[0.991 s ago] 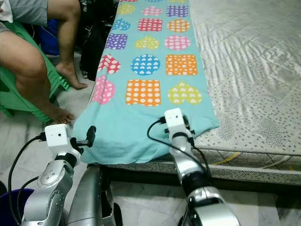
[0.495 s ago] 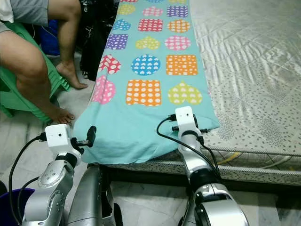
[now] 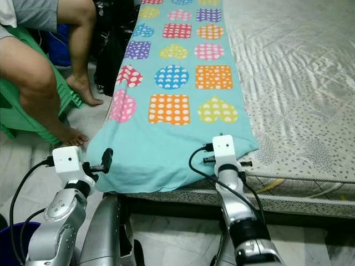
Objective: Clean up the room
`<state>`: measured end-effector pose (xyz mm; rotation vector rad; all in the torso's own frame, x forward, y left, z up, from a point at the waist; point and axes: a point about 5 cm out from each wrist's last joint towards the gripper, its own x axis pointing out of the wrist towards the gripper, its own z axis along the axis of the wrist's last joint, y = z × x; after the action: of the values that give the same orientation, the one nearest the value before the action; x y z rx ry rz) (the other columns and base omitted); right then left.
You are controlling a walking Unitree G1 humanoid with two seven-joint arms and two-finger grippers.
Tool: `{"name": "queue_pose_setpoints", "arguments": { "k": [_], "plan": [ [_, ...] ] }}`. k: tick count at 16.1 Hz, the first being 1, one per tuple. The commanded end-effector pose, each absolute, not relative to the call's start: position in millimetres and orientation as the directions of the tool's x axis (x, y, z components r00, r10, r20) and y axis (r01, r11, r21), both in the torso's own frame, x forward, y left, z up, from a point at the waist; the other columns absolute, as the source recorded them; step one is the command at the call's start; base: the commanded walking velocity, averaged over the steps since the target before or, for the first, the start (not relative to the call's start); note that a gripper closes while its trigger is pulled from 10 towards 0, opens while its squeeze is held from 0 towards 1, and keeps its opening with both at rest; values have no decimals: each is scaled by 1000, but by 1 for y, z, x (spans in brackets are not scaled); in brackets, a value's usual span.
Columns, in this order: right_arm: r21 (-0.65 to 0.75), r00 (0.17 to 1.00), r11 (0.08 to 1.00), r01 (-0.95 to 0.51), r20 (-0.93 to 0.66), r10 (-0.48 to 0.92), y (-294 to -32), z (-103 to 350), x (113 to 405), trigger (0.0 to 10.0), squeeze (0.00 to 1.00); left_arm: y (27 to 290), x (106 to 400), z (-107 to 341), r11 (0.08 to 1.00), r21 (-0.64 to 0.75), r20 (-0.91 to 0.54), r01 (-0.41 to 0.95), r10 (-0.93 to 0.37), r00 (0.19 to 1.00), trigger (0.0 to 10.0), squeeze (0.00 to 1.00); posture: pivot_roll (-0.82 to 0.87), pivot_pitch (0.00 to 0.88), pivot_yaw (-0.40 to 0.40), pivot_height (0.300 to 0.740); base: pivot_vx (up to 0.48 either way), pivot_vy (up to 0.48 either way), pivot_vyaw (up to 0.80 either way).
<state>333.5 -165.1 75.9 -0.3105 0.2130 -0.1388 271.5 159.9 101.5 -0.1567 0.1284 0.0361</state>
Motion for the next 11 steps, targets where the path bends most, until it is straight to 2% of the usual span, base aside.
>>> {"name": "queue_pose_setpoints", "arguments": {
  "k": [1, 4, 6, 8, 11],
  "plan": [
    [-290, 965, 951, 105, -201, -168, -166, 75, 331, 0, 0, 163, 270, 99, 988, -142, -138, -58, 38, 990, 10000, 0, -11, 157, 60, 495, 0, 0, 0],
    [-248, 965, 963, 103, -210, -157, -165, 78, 331, 0, 0, 163, 271, 99, 988, -143, -138, -56, 36, 990, 10000, 0, -13, 156, 59, 495, 0, 0, 0],
    [-167, 963, 979, 119, -220, -155, -173, 86, 333, 0, 0, 163, 270, 99, 988, -143, -138, -61, 41, 990, 10000, 0, -13, 155, 57, 495, 0, 0, 0],
    [-171, 968, 979, 109, -204, -143, -179, 90, 333, 0, 0, 164, 270, 99, 988, -143, -138, -61, 42, 990, 10000, 0, -18, 153, 57, 495, 0, 0, 0],
    [-58, 985, 998, -23, -173, 12, -185, 91, 323, 0, 0, 167, 269, 98, 989, -136, -140, -58, 39, 989, 10000, 0, -19, 154, 57, 495, 0, 0, 0]
  ]
}}
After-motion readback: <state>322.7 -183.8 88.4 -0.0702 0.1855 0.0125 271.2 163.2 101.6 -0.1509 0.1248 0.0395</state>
